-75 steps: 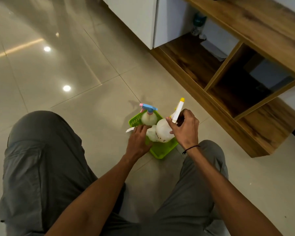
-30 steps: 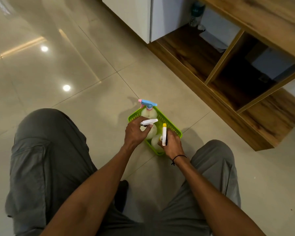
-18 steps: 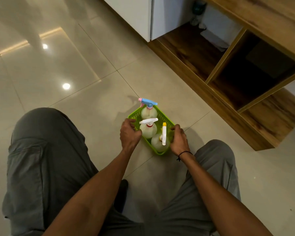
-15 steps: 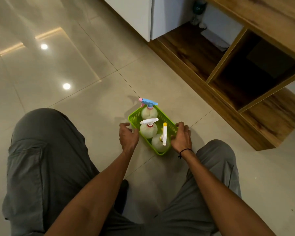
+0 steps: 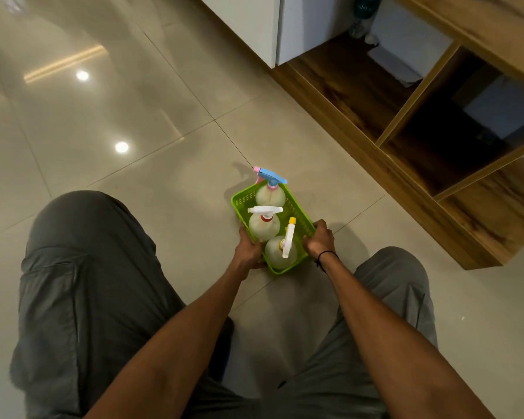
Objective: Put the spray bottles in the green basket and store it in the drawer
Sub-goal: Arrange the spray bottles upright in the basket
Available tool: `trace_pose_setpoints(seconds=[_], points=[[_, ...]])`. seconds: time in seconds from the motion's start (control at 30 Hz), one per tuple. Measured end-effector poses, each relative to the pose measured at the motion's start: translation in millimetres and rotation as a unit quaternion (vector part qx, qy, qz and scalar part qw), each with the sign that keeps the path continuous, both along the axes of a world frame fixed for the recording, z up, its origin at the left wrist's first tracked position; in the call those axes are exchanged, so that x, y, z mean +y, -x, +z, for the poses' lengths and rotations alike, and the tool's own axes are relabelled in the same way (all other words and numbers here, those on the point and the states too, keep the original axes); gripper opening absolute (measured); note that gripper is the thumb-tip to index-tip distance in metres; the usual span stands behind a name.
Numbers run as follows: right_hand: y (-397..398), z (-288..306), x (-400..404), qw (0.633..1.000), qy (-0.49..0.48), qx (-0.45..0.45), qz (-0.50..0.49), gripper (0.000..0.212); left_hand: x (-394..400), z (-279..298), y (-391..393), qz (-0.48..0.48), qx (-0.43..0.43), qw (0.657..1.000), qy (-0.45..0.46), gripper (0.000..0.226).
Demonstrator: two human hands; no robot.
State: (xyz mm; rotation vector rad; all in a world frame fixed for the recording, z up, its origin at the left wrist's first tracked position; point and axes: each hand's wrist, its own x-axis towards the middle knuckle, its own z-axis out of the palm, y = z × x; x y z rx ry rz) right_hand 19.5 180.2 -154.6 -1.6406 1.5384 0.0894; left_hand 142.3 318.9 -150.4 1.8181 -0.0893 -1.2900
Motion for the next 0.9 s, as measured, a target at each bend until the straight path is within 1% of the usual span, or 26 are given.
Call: trace_pose_setpoints(seconds=[0.17, 0.3, 0.47, 0.57, 0.7, 0.9], points=[[-11, -2, 6, 1.0, -0.004, -0.023, -0.002, 0.04, 4, 5, -16, -0.009, -0.037, 0.999, 0.02, 0.081], [-27, -5, 6, 0.999, -0.01, -0.036, -0.007, 0.036, 3, 4, -33, 0.007, -0.064, 0.998, 0.013, 0.075], [-46, -6, -3, 0.999, -0.002, -0.045, -0.018, 0.033, -2, 2, -52, 0.016, -0.064, 0.998, 0.015, 0.069], [-61, -1, -11, 0.999, -0.004, -0.049, -0.011, 0.032, -8, 0, -65, 0.016, -0.081, 0.996, 0.013, 0.064], [-85, 7, -18, 0.998, -0.013, -0.056, -0.014, 0.03, -18, 1, -88, 0.018, -0.084, 0.996, 0.005, 0.065], [-134, 22, -48, 0.998, -0.03, -0.047, 0.021, 0.029, -43, 17, -132, 0.04, -0.07, 0.997, -0.014, 0.064]])
